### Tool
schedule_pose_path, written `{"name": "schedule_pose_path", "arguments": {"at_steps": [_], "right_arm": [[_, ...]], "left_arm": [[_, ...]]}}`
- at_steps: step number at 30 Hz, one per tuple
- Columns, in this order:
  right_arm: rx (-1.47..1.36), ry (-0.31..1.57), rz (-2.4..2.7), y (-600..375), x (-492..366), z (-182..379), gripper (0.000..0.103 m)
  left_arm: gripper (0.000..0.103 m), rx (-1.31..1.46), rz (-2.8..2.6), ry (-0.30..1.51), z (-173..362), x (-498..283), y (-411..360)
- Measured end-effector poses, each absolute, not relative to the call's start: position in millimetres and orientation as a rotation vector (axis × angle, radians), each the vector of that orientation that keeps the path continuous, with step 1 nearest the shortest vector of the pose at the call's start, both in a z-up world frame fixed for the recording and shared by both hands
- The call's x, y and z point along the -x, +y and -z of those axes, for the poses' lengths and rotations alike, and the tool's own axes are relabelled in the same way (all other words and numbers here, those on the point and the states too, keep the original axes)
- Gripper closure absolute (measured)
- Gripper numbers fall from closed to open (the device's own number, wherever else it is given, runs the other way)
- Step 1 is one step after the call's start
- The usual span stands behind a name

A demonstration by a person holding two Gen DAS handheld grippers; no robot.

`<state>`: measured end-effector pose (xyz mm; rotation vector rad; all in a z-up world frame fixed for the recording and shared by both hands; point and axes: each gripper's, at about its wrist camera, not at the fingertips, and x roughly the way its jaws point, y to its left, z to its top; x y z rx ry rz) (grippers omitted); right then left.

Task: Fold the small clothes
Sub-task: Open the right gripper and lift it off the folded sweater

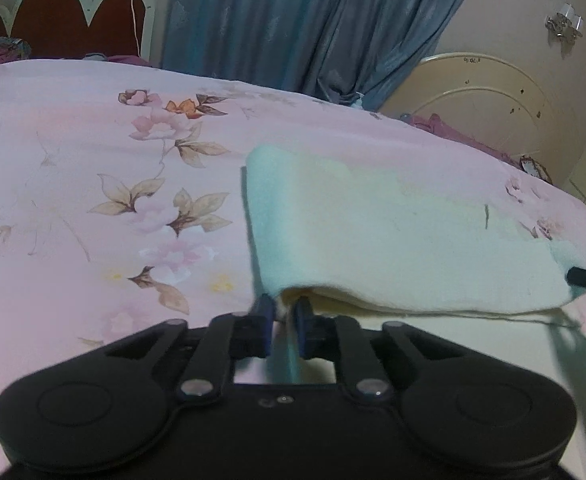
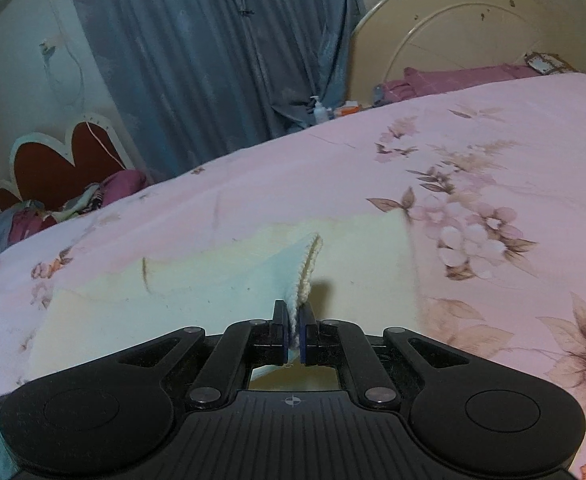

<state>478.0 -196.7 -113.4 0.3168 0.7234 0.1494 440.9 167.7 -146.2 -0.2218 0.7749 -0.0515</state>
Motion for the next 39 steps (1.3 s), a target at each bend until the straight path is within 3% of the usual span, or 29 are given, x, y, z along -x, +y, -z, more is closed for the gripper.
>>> {"name": "schedule_pose_path", "arguments": {"at_steps": [20, 22, 23, 25, 26, 27, 31, 37, 39], "right_arm": [[-0.287, 0.78, -0.097, -220.8, -476.2, 134.3, 0.099], [-0.284, 0.804, -0.104, -221.2, -478.3, 139.1, 0.099], [-0.276, 0.815, -0.111, -221.6, -479.2, 139.6, 0.099], [-0.264, 0.805, -0.101, -224.9, -476.4, 132.4, 0.098], [-0.256, 0.787, -0.09, -225.9, -473.2, 127.1, 0.095], [-0.234, 0.749, -0.076, -225.7, -468.3, 119.2, 0.085], [-0.158, 0.731, -0.15, -205.4, -470.5, 111.0, 0.084], [-0.061, 0.849, -0.133, -194.6, -483.8, 136.8, 0.084], [-0.078, 0.801, -0.133, -200.0, -481.6, 127.8, 0.084]], "left_arm": [[0.094, 0.23, 0.072, 0.804, 148.8, -445.9, 170.2], [0.087, 0.21, 0.075, 0.816, 146.9, -445.9, 169.8], [0.074, 0.199, 0.056, 0.815, 142.3, -443.5, 169.9], [0.065, 0.148, 0.006, 0.747, 124.4, -429.7, 169.6], [0.063, 0.146, 0.018, 0.714, 116.8, -424.6, 169.3], [0.063, 0.157, 0.034, 0.697, 111.0, -422.4, 168.0], [0.063, 0.125, 0.129, 0.694, 112.6, -436.3, 141.9], [0.062, 0.181, 0.162, 0.789, 138.6, -452.4, 145.3], [0.054, 0.186, 0.168, 0.768, 133.2, -458.1, 147.2]]}}
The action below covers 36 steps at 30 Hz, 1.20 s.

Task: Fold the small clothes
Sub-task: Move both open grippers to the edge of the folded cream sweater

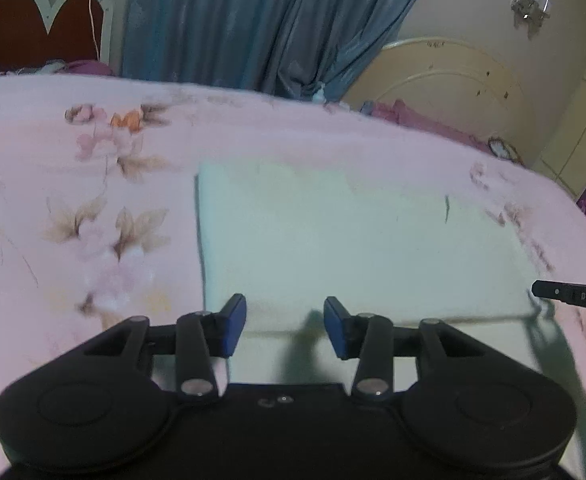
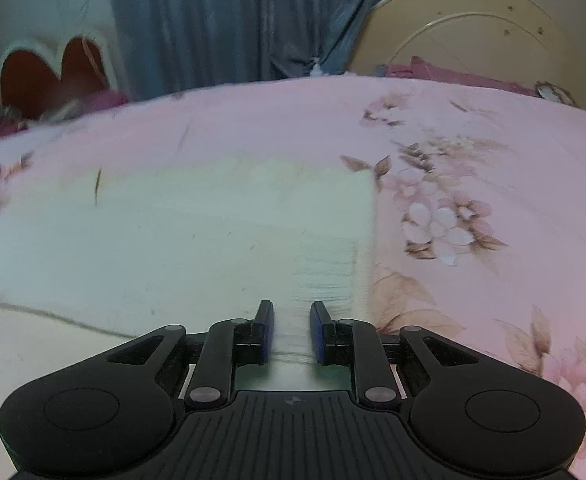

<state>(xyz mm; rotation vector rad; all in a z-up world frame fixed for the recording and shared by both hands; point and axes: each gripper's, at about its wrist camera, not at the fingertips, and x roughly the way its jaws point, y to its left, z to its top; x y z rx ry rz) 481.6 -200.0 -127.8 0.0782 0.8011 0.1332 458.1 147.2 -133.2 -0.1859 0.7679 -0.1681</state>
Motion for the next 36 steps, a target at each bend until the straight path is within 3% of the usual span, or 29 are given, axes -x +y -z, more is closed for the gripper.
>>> {"name": "schedule_pose_path", "arguments": {"at_steps": [2, 11, 18, 21, 26, 28, 36], "right_arm": [[-0.108, 0.771, -0.149, -200.6, -488.5, 126.7, 0.084], [-0.104, 0.778, -0.104, -196.4, -528.2, 143.2, 0.084], [-0.085, 0.707, -0.191, -164.8, -516.9, 124.1, 0.083], [-0.046, 0.702, -0.29, -125.3, -518.5, 125.9, 0.042], [-0.003, 0.751, -0.35, -99.2, -519.5, 140.6, 0.047], [0.035, 0.754, -0.319, -111.6, -517.7, 142.5, 0.071], [-0.038, 0.74, -0.083, -199.5, -496.5, 128.2, 0.071]], "left_arm": [[0.048, 0.167, 0.164, 0.753, 133.2, -475.3, 144.0], [0.043, 0.119, 0.153, 0.75, 149.7, -560.9, 153.5], [0.043, 0.118, 0.243, 0.723, 135.1, -533.4, 120.5], [0.043, 0.088, 0.284, 0.72, 140.5, -519.0, 88.6], [0.043, 0.058, 0.266, 0.714, 150.5, -498.8, 84.4], [0.043, 0.034, 0.216, 0.708, 150.2, -491.6, 99.4], [0.043, 0.108, 0.172, 0.688, 133.3, -463.0, 127.3]]}}
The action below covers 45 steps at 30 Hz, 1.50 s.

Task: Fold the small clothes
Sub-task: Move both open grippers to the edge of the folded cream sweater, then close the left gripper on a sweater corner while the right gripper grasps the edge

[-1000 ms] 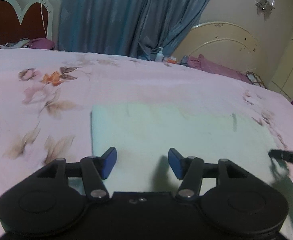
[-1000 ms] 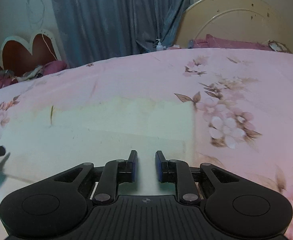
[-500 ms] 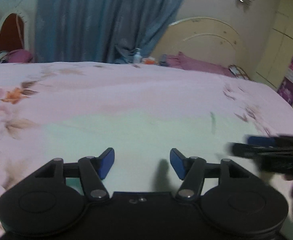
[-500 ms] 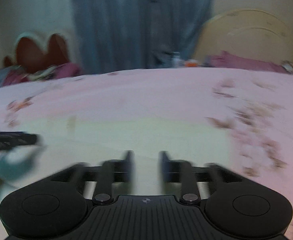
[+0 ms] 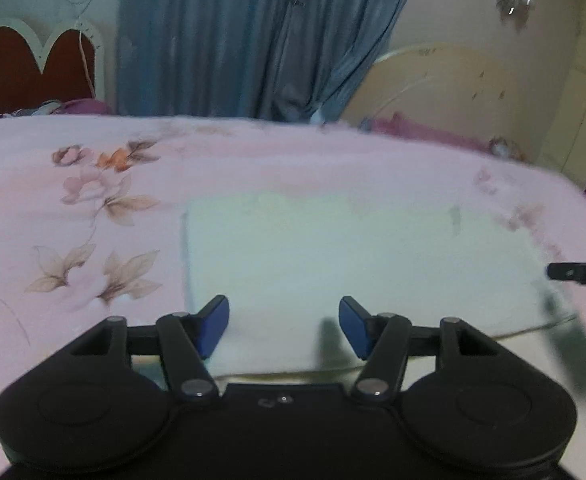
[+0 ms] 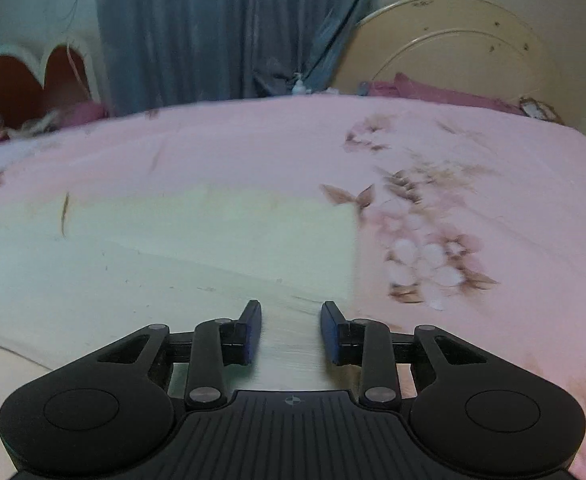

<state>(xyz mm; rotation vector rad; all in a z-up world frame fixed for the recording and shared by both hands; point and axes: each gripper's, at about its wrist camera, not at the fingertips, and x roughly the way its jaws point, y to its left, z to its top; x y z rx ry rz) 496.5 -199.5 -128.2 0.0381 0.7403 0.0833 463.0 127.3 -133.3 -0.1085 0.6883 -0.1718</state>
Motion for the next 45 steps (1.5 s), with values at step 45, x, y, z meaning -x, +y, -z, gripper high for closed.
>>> {"name": "schedule_pose_path", "arguments": {"at_steps": [45], "right_arm": [[-0.444, 0.883, -0.289, -312.4, -199.1, 124.9, 0.067]], "left_arm": [[0.055, 0.27, 0.124, 0.856, 132.8, -170.8, 135.7]]}}
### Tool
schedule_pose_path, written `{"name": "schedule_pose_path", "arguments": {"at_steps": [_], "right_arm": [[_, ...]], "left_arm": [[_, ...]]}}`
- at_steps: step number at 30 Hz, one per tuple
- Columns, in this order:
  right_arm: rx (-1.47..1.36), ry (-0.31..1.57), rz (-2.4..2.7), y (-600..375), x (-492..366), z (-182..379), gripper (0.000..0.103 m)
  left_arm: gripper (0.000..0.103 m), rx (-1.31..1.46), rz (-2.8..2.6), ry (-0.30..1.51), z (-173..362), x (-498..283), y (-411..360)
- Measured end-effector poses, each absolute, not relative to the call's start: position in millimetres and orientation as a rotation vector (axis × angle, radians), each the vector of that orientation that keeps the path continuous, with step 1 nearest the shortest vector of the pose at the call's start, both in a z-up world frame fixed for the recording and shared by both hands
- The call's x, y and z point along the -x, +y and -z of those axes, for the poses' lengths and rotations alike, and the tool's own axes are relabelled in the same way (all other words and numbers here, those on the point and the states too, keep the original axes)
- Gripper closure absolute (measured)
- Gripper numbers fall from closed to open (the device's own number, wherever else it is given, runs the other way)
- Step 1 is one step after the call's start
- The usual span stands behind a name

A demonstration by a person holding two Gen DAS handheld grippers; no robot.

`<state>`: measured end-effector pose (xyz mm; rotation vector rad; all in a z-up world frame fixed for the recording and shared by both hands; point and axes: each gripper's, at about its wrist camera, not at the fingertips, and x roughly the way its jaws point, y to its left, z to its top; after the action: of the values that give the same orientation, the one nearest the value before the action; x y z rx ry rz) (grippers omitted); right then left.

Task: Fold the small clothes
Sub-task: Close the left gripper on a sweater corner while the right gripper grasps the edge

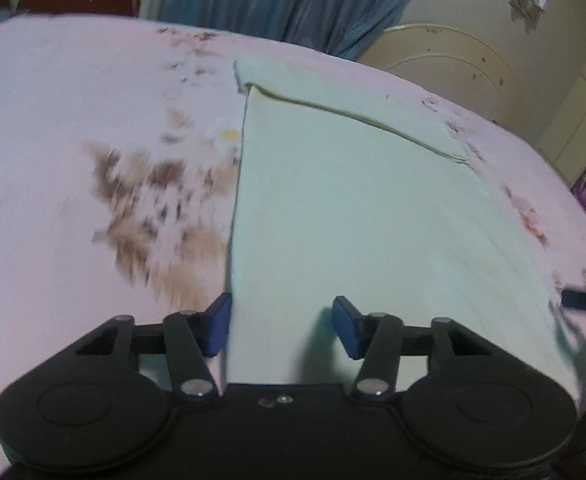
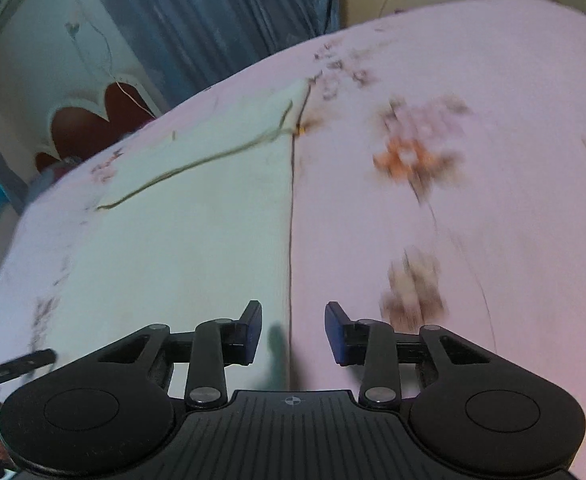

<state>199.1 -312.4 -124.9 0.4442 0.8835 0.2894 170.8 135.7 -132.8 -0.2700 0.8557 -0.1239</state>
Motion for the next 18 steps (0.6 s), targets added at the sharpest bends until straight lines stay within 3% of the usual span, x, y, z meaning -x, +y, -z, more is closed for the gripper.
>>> {"name": "schedule_pose_path", "arguments": {"at_steps": [6, 15, 16, 18], "right_arm": [[-0.622, 0.938, -0.345, -326.9, -155.0, 141.5, 0.067], [-0.842, 0.969, -0.444, -326.9, -139.2, 159.6, 0.068], [-0.851, 0.968, -0.449, -325.6, -141.4, 159.9, 0.083], [-0.858, 0.982, -0.446, -322.4, -148.0, 161.5, 0.097]], "left_arm": [[0.064, 0.507, 0.117, 0.863, 140.6, -132.1, 158.3], [0.065, 0.812, 0.228, 0.861, 165.4, -122.5, 182.6], [0.067, 0.822, 0.234, 0.86, 167.0, -126.2, 181.5], [0.094, 0.813, 0.235, 0.869, 169.1, -131.8, 177.0]]}}
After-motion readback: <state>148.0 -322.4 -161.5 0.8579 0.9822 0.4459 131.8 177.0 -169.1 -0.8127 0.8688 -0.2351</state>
